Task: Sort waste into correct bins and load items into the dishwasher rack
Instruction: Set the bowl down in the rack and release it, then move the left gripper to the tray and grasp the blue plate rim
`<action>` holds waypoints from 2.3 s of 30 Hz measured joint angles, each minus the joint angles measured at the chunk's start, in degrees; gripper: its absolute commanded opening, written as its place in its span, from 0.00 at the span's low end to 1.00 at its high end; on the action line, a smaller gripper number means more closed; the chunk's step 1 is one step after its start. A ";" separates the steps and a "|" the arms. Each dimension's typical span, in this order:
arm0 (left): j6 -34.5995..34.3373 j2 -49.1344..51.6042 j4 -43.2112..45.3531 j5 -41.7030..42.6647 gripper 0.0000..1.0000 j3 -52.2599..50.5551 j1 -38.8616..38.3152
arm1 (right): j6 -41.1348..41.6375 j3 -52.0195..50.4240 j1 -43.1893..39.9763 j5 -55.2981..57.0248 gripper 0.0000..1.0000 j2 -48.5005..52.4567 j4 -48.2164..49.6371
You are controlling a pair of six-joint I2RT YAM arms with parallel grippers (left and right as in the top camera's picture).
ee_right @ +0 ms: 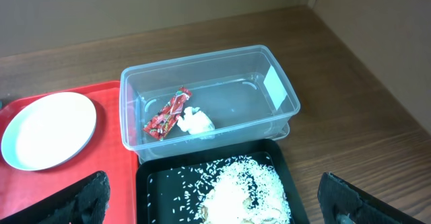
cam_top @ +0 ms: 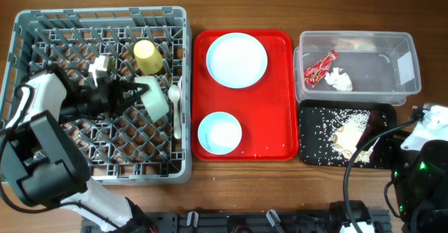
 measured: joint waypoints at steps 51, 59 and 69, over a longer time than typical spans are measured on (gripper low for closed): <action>-40.22 -19.89 12.94 -37.81 1.00 12.13 0.35 | 0.00 -0.02 0.00 0.00 1.00 0.00 0.04; -55.52 -19.87 16.87 -57.46 0.04 12.11 -20.87 | 0.00 -0.02 0.00 0.00 1.00 0.00 0.00; -68.37 -19.82 26.16 -73.22 0.04 0.07 -28.35 | 0.00 0.00 0.00 0.00 1.00 0.00 0.00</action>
